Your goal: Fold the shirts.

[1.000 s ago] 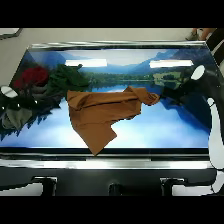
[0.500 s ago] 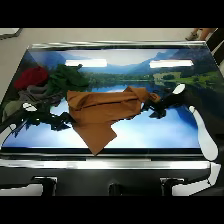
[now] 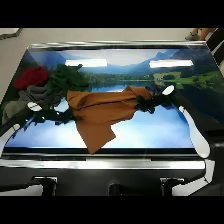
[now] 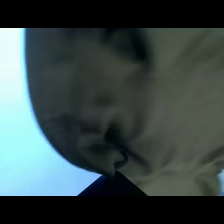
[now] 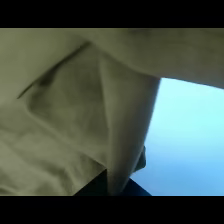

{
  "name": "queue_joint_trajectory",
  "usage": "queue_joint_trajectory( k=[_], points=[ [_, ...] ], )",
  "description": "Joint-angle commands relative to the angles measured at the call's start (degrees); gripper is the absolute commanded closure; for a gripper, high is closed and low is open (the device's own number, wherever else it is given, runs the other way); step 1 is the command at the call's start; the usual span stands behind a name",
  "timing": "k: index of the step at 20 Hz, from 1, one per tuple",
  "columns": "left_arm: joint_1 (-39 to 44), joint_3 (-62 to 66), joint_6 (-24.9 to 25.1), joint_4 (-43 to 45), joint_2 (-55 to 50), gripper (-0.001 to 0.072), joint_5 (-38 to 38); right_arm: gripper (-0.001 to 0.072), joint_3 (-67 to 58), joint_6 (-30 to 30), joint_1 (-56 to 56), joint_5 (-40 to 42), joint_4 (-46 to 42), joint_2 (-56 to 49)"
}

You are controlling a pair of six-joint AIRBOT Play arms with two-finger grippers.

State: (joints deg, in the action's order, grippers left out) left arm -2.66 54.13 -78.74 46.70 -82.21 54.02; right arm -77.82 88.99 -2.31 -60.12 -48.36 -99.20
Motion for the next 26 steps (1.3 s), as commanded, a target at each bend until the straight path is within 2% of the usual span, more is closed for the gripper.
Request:
queue_joint_trajectory(
  k=[1, 4, 7, 10, 13, 15, 18, 20, 23, 24, 26],
  points=[
    [0.22, 5.84, 3.8, -0.63, 9.94, 0.068, -4.07, 0.0661, -5.97, -4.7, 1.46, -6.27, -8.5, 6.54],
    [0.28, 18.58, 3.78, -0.66, 22.73, 0.068, -8.17, 0.0663, -17.03, -8.33, 2.99, -10.12, -13.27, 17.59],
    [0.22, 31.93, 3.8, -0.46, 34.47, 0.0679, -16.83, 0.0662, -28.63, -11.47, 3.17, -5.57, -16.48, 32.7],
    [0.22, 37.68, 3.76, 0.44, 43.87, 0.0679, -21.97, 0.0663, -31.43, -11.06, 3.17, 2.47, -18.82, 47.3],
    [0.22, 37.57, 1.66, 0.44, 48.22, 0.0679, -19.47, 0.0662, -31.43, -5.55, 3.17, -1.68, -20.2, 54.95],
    [0.22, 37.57, 1.2, 0.57, 48.3, 0.068, -19.45, 0.0662, -31.43, -3.04, 3.17, -4.85, -22.14, 56.19],
    [0.22, 37.57, 1.14, 5.29, 46.38, 0.068, -17.68, 0.0662, -31.43, 0.37, 3.17, -8.35, -24.7, 54.99],
    [0.22, 37.55, 1.09, 9.14, 43.25, 0.068, -12.31, 0.0662, -31.41, 1.11, 3.17, -14.64, -25.35, 51.34],
    [0.22, 33.42, -2.56, 17.86, 36.11, 0.068, -5.31, 0.0662, -28.63, -0.63, 3.17, -27.17, -26.25, 41.11],
    [0.22, 30.4, -2.71, 19.87, 33.07, 0.068, -5.35, 0.0662, -26.14, -1.84, 3.17, -27.8, -25.7, 37.24],
    [0.22, 24.44, -2.71, 21.49, 26.08, 0.0679, -8.33, 0.0662, -19.89, -2.97, 3.17, -22.18, -20.94, 28.65]
  ],
)
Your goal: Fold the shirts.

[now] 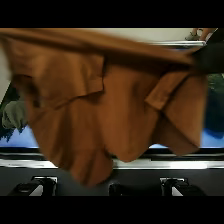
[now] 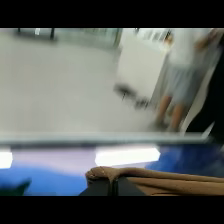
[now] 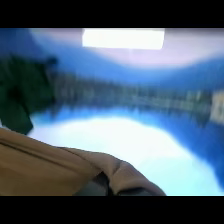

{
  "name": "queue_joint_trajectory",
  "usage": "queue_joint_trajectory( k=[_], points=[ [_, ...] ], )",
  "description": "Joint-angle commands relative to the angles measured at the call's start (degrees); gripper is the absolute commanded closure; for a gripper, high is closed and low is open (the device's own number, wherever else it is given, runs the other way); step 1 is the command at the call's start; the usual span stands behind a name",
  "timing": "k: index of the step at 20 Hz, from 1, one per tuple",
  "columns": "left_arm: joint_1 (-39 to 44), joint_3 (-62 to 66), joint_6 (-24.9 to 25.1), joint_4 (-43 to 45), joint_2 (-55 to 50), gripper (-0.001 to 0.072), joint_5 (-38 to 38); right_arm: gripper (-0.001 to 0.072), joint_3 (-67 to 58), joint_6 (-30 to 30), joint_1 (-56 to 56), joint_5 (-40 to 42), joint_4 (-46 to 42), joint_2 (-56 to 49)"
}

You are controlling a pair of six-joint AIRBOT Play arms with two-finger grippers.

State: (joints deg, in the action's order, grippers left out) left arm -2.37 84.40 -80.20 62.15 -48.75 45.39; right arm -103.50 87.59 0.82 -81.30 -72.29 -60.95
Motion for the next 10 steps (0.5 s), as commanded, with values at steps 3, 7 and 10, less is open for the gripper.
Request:
queue_joint_trajectory(
  k=[3, 7, 10],
  points=[
    [0.48, -10.56, -1.25, 5.81, -19.8, 0.0677, -7.48, 0.0661, 10.14, -1.6, 0.04, 15.85, 11.61, -23.87],
    [0.68, -10.56, -1.27, -0.74, -32.44, 0.0677, -5.25, 0.0661, 10.14, 6.82, 0.04, 22.67, 19.71, -36.22],
    [1.64, -10.54, -1.38, -7.08, -37.31, 0.0674, -0.68, 0.0661, 10.14, 10.73, 0.02, 22.56, 22.82, -39.69]
  ],
)
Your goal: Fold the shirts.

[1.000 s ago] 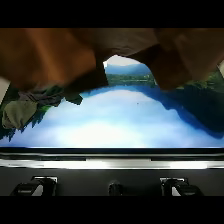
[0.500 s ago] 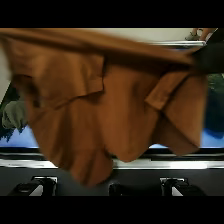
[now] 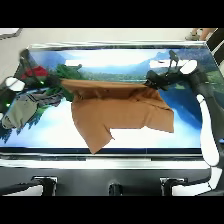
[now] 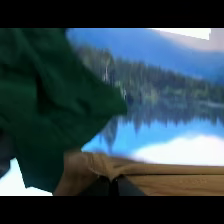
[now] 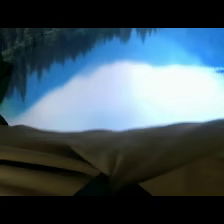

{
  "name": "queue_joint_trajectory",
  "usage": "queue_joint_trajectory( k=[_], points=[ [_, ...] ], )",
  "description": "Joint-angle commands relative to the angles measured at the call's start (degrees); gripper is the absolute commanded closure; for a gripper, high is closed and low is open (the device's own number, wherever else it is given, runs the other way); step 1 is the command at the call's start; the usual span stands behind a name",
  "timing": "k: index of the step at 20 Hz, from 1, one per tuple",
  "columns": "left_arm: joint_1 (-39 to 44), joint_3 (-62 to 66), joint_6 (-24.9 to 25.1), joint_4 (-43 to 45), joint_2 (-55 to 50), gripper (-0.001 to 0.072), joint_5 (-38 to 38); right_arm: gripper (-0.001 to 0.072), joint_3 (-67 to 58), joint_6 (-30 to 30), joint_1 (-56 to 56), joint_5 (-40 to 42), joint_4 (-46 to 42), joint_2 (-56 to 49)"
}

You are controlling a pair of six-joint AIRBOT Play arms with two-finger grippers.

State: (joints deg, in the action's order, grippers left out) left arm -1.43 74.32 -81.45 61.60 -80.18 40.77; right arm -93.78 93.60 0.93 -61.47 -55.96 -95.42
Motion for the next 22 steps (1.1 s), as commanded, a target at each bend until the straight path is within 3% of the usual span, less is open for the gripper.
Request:
queue_joint_trajectory(
  k=[1, 2, 3, 4, 5, 7, 8, 10, 14, 16, 21, 22],
  points=[
    [1.03, -0.44, -1.05, -7.82, -6.62, 0.066, 5.05, 0.0661, 0.07, 4.55, 0.07, 1.46, 6.58, -4.98],
    [0.83, -0.11, -1.7, -8.31, -6.69, 0.0603, 6.4, 0.0636, -1.11, 3.52, 1.07, -1.22, 5.66, -4.28],
    [-0.15, 1.16, -1.55, -8.26, -6.6, 0.0485, 9.62, 0.046, -2.8, 1.11, 2.8, -4.9, 4.09, -3.43],
    [-2.03, 2.93, -0.81, -8.2, -6.6, 0.0269, 14.36, 0.0213, -4.5, -0.76, 5.25, -9.25, 1.46, -2.36],
    [-4.24, 4.37, -0.83, -7.3, -6.6, 0.0165, 19.3, 0.0141, -5.77, -1.31, 8.55, -14.08, -2.23, -0.96],
    [-8.87, 4.92, -0.87, -4.39, -6.67, 0.0192, 29.07, 0.0195, -5.99, -0.63, 16.04, -25.64, -9.84, 1.46],
    [-10.56, 3.56, -0.92, -2.99, -6.71, 0.0195, 32.96, 0.0267, -5.22, 0.17, 19.41, -31.67, -13.9, 1.92],
    [-11.91, -2.45, -0.7, -2.71, -6.67, 0.0195, 36.76, 0.028, 1.07, -0.83, 24.06, -38.18, -19.1, 3.85],
    [-8.09, -17.0, 6.4, -12.72, -6.71, 0.0196, 30.36, 0.0274, 18.16, -0.17, 28.74, -31.26, -19.69, 9.79],
    [-5.09, -20.55, 6.73, -16.94, -6.93, 0.0225, 24.28, 0.0205, 20.87, -0.46, 28.74, -29.79, -19.47, 10.12],
    [-1.9, -20.72, 5.2, -17.31, -8.02, 0.0263, 16.7, 0.0202, 21.38, -2.34, 28.76, -26.69, -25.49, 9.94],
    [-1.75, -20.72, 4.96, -17.29, -8.13, 0.0302, 16.06, 0.0202, 21.38, -2.36, 28.74, -26.34, -25.7, 9.51]
  ],
)
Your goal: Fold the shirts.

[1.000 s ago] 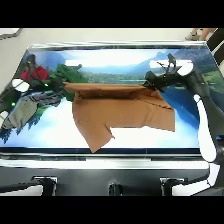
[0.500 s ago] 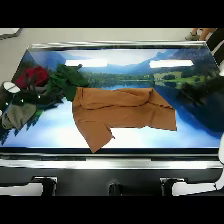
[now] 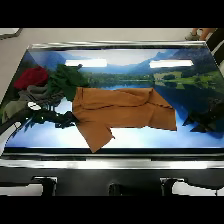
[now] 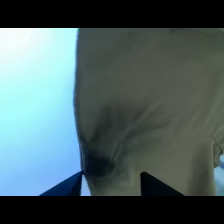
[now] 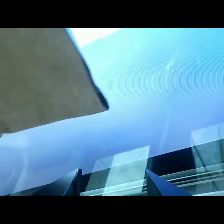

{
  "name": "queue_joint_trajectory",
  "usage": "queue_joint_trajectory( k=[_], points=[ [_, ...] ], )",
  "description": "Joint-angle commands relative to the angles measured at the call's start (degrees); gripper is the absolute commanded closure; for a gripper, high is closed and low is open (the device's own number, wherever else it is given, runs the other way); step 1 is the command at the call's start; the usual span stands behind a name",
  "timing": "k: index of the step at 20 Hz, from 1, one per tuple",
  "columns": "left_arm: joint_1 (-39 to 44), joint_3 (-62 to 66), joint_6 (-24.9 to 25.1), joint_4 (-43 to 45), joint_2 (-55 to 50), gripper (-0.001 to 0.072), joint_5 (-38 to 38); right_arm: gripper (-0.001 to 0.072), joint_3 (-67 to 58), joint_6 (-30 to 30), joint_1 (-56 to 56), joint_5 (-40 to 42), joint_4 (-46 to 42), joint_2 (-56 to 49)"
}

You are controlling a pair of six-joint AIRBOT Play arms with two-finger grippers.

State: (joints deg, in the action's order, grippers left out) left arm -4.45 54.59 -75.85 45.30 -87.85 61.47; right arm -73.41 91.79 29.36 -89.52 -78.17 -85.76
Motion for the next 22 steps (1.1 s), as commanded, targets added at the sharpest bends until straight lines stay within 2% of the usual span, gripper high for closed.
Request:
queue_joint_trajectory(
  k=[1, 2, 4, 5, 9, 11, 14, 15, 16, 17, 20, 22],
  points=[
    [1.44, -0.98, -0.66, -0.98, -0.68, 0.0347, -4.98, 0.0202, 1.01, -0.55, 0.31, 1.64, -3.3, -1.05],
    [1.57, -0.96, -0.72, -1.01, -1.03, 0.0413, -5.05, 0.0201, 1.01, -0.55, 0.31, 1.4, -2.6, -2.16],
    [1.66, -0.96, -0.63, -0.98, -1.29, 0.0604, -5.05, 0.0202, 1.01, -0.79, 0.31, 1.44, 1.55, -4.68],
    [1.66, -0.92, -0.63, -0.98, -1.27, 0.0652, -4.98, 0.0202, 1.01, -0.74, 0.31, 1.75, 3.65, -5.9],
    [1.66, -0.87, -0.59, -0.98, -0.83, 0.0676, -4.11, 0.0202, 1.01, 0.17, -1.86, 4.15, 4.55, -9.4],
    [1.66, -0.87, -0.59, -0.98, -0.44, 0.0676, -3.67, 0.0217, 1.01, 0.17, -4.5, 8.0, 6.05, -10.88],
    [1.64, -0.85, -0.57, -0.98, 0.5, 0.0676, -2.99, 0.0222, 1.01, 3.63, -7.91, 12.33, 6.1, -12.11],
    [1.64, -0.85, -0.57, -0.98, 0.92, 0.0676, -3.04, 0.0308, 1.01, 4.33, -8.74, 11.93, 6.21, -12.5],
    [1.55, -0.52, -0.59, -0.96, 1.18, 0.0676, -2.97, 0.0499, 0.98, 4.98, -9.4, 11.54, 6.23, -12.55],
    [1.33, 0.37, -0.59, -0.98, 1.4, 0.0677, -2.54, 0.066, 0.72, 4.83, -9.81, 10.91, 6.84, -12.17],
    [0.59, 8.0, 0.5, -0.96, 4.59, 0.0681, -0.22, 0.0665, -3.5, 0.48, -9.79, 8.7, 7.41, -8.5],
    [0.59, 17.0, 0.5, -0.44, 9.68, 0.0681, -1.27, 0.0665, -10.88, -0.79, -9.79, 9.4, 6.56, -4.02]
  ],
)
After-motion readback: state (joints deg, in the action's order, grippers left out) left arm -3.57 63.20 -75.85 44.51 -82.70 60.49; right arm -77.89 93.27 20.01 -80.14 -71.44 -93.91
